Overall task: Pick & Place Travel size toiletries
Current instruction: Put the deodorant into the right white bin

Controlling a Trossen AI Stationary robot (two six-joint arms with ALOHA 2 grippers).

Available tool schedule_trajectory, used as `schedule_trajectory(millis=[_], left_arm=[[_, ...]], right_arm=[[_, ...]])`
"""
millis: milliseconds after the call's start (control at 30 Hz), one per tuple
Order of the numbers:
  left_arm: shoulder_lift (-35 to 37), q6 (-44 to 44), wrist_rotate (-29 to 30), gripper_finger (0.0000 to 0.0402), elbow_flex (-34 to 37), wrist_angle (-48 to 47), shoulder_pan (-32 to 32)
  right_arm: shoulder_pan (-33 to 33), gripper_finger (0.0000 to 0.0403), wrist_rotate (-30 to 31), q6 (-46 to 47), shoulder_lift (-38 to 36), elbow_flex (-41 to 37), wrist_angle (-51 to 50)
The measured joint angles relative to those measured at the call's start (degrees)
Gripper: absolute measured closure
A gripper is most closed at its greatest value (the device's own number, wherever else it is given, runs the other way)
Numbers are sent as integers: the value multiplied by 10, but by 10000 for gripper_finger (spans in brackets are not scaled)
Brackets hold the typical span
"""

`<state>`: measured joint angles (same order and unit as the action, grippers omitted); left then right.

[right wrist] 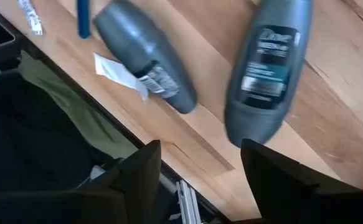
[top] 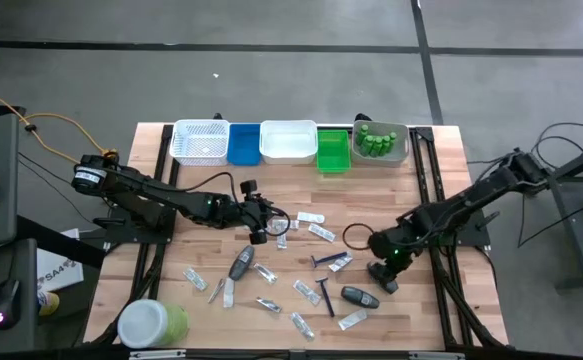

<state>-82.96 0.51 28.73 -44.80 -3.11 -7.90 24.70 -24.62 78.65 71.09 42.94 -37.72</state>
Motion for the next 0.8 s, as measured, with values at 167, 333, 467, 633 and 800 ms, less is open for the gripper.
schedule_trajectory(millis=[167, 333, 467, 633, 800], left_arm=[[0, 0, 0, 249, 0, 0, 0], [0, 0, 0, 249, 0, 0, 0], [0, 0, 0, 249, 0, 0, 0], [0, 0, -11, 249, 0, 0, 0], [0, -1, -12, 249, 0, 0, 0]], right_arm=[[15, 188, 49, -9, 59, 87, -85], [20, 188, 104, -11, 141, 156, -198], [19, 188, 113, -43, 197, 173, -215], [15, 188, 117, -53, 229, 172, -218], [14, 188, 168, -51, 230, 172, -215]])
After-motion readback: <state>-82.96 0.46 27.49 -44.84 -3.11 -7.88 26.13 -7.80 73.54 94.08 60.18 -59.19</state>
